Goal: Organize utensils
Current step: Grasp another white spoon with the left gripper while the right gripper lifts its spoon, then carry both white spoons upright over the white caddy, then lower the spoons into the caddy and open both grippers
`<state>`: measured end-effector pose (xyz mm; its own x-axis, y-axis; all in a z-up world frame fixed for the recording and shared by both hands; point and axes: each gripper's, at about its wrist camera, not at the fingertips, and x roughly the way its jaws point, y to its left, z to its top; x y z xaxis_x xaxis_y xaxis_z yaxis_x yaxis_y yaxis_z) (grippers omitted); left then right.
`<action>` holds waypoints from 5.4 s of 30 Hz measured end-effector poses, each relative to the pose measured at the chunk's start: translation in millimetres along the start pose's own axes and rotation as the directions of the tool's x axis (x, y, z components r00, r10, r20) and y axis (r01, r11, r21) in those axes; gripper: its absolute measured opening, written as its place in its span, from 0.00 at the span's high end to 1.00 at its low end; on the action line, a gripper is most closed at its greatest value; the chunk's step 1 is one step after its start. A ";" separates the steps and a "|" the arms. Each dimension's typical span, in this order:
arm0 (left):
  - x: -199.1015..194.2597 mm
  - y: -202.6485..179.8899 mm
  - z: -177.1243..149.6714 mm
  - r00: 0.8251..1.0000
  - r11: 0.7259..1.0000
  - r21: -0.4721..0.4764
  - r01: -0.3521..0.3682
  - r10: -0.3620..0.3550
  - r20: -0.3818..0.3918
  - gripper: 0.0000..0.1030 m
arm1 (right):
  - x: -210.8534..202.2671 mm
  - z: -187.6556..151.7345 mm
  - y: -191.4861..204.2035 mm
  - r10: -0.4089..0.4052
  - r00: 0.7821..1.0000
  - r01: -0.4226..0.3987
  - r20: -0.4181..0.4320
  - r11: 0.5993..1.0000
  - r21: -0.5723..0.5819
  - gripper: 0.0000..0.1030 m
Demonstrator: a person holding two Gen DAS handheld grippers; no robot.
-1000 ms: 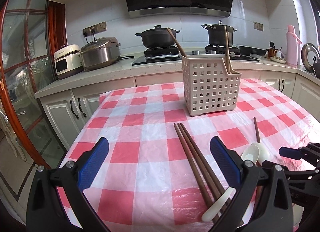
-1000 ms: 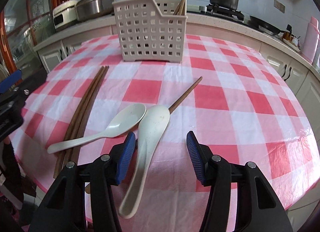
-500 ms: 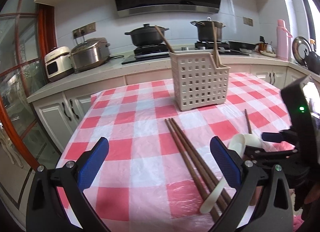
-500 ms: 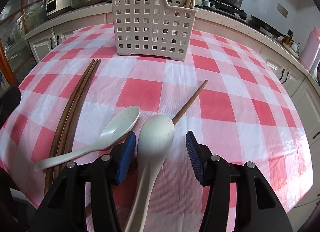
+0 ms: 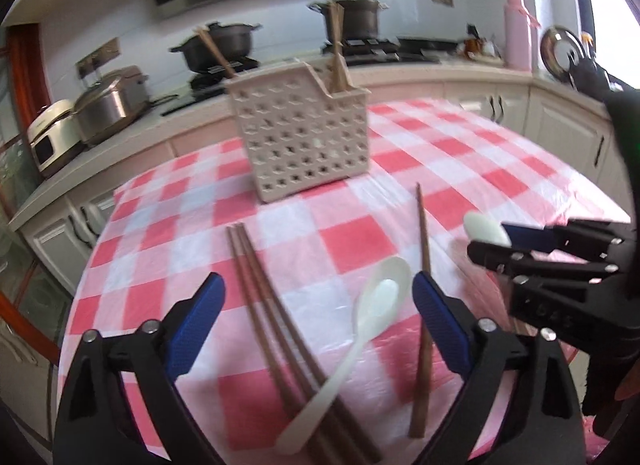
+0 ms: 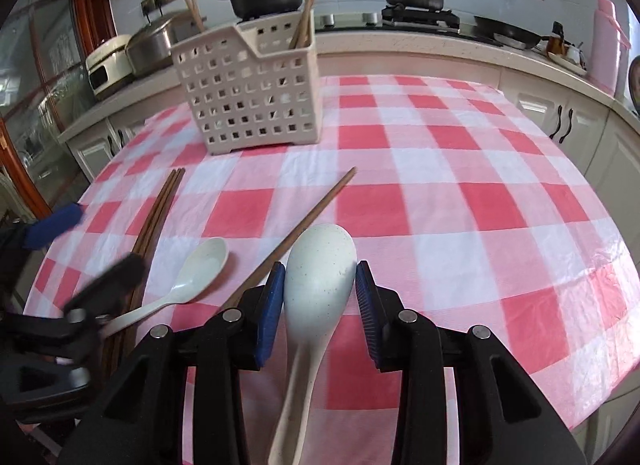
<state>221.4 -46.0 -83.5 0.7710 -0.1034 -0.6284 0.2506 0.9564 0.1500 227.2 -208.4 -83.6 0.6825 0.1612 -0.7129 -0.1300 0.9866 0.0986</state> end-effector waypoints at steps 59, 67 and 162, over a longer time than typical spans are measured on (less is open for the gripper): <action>45.4 -17.9 13.9 0.990 0.997 -0.040 0.071 -0.075 -0.119 0.90 | -12.3 0.0 -29.8 0.072 0.993 -0.076 0.088 0.996 0.047 0.67; 4.7 5.8 27.3 0.992 0.984 -0.130 0.123 -0.118 0.049 0.90 | -27.0 9.2 -15.8 0.088 0.986 -0.090 0.140 0.996 0.006 0.67; 87.3 125.7 263.7 0.772 0.817 -0.322 0.478 -0.216 0.597 0.90 | 41.9 227.1 2.9 0.363 0.877 -0.290 0.315 0.922 -0.257 0.69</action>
<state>474.6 -6.9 81.7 0.8909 -0.4500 -0.0617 0.3848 0.8200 -0.4237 418.8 -193.0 44.5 0.7776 0.5080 -0.3705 -0.5026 0.8563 0.1190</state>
